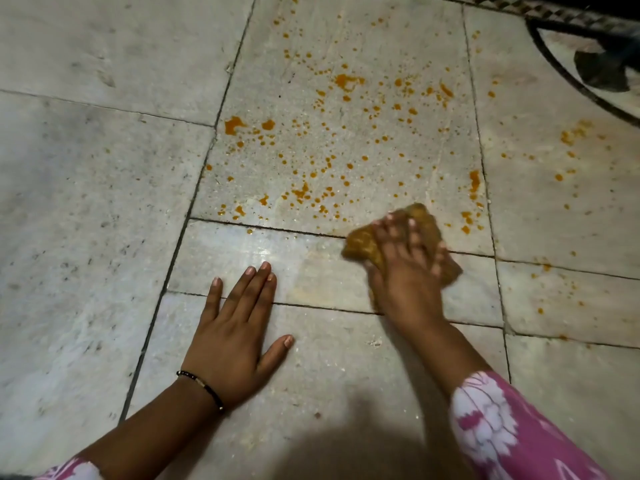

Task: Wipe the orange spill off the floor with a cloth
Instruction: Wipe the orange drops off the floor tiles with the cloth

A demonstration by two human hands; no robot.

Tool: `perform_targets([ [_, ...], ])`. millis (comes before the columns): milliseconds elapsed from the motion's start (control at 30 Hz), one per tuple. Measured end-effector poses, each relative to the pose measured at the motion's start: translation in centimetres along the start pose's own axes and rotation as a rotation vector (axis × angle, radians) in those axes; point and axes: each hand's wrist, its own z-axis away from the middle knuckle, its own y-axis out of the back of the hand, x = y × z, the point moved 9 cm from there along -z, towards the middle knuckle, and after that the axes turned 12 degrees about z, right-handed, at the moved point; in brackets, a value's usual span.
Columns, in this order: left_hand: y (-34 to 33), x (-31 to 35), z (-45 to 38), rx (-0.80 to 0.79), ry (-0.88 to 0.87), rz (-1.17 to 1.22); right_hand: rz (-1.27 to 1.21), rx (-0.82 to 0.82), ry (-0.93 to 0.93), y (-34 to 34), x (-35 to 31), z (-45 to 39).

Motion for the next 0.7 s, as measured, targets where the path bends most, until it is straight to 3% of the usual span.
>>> perform_targets([
  [100, 0.0, 0.0, 0.0, 0.002, -0.003, 0.004, 0.011, 0.042, 0.277, 0.1, -6.8, 2.8],
  [167, 0.1, 0.0, 0.0, 0.013, -0.007, 0.013, 0.023, 0.031, 0.365, -0.4, -6.5, 7.1],
  [300, 0.2, 0.1, 0.1, 0.028, -0.008, 0.029, 0.002, -0.007, 0.16, -0.8, 2.1, 10.2],
  [433, 0.1, 0.2, 0.1, 0.022, -0.007, 0.019, -0.028, 0.007, -0.06, 0.1, 3.3, 2.9],
  [533, 0.0, 0.0, 0.0, 0.014, -0.008, 0.011, 0.0, -0.001, 0.158, 0.2, -3.0, -0.3],
  [600, 0.0, 0.0, 0.0, 0.01, -0.007, 0.014, 0.021, 0.016, 0.357, 0.2, -6.4, 2.1],
  [700, 0.1, 0.0, 0.0, 0.021, -0.009, 0.021, 0.019, 0.017, 0.44, -0.3, -4.4, 7.9],
])
